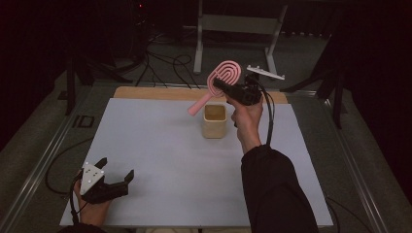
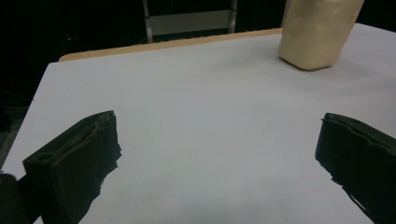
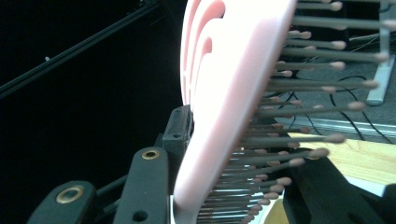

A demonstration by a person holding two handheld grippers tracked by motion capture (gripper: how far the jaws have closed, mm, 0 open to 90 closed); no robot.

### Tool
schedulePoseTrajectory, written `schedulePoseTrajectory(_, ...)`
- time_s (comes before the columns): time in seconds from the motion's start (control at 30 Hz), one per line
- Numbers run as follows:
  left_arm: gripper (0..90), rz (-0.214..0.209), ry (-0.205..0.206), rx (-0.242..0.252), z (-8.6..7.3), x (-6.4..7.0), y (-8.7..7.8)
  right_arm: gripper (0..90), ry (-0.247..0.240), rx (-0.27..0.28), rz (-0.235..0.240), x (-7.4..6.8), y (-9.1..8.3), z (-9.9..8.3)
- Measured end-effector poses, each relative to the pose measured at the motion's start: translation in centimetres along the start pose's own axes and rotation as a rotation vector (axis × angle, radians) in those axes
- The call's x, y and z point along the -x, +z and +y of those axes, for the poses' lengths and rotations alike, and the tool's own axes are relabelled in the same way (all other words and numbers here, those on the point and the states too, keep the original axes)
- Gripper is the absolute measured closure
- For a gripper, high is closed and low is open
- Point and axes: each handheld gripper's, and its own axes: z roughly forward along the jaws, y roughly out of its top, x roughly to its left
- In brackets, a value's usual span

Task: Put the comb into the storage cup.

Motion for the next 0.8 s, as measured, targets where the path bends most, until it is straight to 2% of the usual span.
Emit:
schedulePoseTrajectory(0.27,0.2,-0.001,0.007,-0.005,0.0,0.1,0.1,63.5,-0.011,0.017,-0.028,0.3,-0.6,0.5)
schedulePoseTrajectory(0.8,0.2,-0.002,0.015,-0.007,0.0,0.3,0.1,63.5,-0.037,0.009,-0.086,1.1,-0.9,0.2)
